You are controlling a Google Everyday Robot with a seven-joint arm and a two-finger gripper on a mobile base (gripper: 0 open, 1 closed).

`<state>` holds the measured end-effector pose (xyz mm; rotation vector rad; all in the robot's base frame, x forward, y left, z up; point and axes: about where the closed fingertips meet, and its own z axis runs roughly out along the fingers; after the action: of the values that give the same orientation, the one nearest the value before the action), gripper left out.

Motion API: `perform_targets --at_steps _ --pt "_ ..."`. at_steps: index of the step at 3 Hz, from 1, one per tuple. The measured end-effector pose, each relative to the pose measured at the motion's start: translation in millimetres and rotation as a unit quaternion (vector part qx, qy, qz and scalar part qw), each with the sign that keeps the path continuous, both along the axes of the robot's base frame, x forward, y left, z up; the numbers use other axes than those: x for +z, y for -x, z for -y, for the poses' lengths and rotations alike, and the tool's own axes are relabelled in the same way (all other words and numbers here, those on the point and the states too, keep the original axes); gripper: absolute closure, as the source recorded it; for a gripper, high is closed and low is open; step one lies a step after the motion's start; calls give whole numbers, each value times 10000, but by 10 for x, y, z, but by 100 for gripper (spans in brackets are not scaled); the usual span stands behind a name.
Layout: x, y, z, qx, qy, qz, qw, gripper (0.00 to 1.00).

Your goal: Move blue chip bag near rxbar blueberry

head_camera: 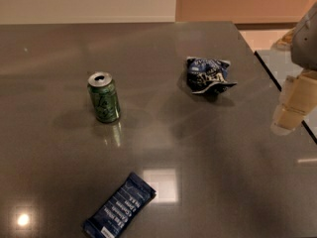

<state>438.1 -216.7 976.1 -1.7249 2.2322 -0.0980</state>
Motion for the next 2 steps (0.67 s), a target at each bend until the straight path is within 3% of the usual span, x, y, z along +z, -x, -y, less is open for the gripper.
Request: perform_targets --at_steps 2 --pt "-39 -111 7 -88 -24 78 9999 0"
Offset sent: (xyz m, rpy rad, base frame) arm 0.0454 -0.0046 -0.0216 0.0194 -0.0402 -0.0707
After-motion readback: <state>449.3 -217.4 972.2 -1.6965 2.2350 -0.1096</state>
